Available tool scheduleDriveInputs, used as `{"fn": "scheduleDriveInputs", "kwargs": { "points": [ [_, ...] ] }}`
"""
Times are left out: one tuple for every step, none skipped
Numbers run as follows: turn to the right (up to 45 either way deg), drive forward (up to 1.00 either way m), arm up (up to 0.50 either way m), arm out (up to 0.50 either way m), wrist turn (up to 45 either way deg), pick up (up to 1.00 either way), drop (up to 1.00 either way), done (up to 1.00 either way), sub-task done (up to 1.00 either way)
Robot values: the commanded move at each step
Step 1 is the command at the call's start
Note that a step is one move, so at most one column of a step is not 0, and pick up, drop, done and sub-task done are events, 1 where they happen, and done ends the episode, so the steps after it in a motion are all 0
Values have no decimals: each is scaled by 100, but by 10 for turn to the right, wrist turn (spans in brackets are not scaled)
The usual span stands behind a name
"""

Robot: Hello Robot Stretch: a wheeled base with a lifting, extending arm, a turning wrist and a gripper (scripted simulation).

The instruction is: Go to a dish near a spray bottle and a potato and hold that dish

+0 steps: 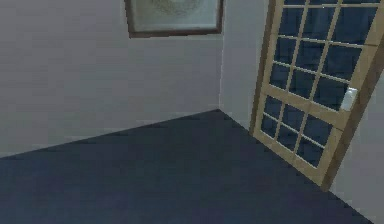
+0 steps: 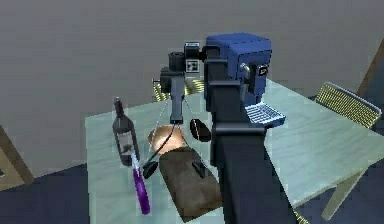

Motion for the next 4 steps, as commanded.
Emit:
{"fn": "scheduleDriveInputs", "kwargs": {
  "points": [
    [0,0,0,0,450,0,0,0,0],
    [0,0,0,0,450,0,0,0,0],
    [0,0,0,0,450,0,0,0,0],
    [0,0,0,0,180,0,0,0,0]
  ]
}}
